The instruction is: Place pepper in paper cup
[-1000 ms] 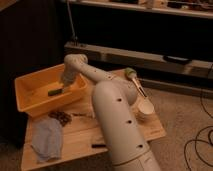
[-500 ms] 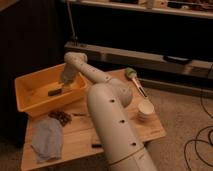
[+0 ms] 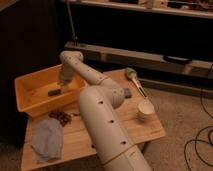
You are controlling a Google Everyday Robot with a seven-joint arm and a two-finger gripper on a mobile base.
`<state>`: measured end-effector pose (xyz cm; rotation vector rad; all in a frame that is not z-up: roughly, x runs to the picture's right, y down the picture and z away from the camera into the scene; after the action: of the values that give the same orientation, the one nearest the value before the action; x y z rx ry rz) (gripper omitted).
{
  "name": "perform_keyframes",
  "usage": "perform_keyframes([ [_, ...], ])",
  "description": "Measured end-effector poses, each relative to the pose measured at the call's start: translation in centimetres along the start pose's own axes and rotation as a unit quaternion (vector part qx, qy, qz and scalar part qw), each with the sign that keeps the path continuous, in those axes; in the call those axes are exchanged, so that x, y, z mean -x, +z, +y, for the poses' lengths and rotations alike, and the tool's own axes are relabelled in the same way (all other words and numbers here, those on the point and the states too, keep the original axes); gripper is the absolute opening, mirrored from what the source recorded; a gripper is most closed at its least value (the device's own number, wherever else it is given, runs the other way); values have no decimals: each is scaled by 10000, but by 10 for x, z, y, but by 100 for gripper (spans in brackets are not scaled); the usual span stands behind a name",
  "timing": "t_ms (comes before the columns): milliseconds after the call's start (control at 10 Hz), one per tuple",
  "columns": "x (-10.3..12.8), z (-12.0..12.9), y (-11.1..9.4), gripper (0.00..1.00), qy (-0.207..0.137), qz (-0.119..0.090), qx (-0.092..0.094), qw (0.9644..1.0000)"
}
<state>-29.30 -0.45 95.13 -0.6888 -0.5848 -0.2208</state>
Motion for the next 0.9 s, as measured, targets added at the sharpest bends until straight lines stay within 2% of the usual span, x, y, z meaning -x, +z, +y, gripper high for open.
perform_keyframes([
  [200, -1, 2, 7, 65, 91, 169, 44, 9998],
  [700, -14, 8, 16, 65, 305, 481, -58, 9984],
  [800, -16, 8, 18, 63, 338, 506, -61, 9981],
  [900, -18, 7, 22, 55, 374, 512, -27, 9980],
])
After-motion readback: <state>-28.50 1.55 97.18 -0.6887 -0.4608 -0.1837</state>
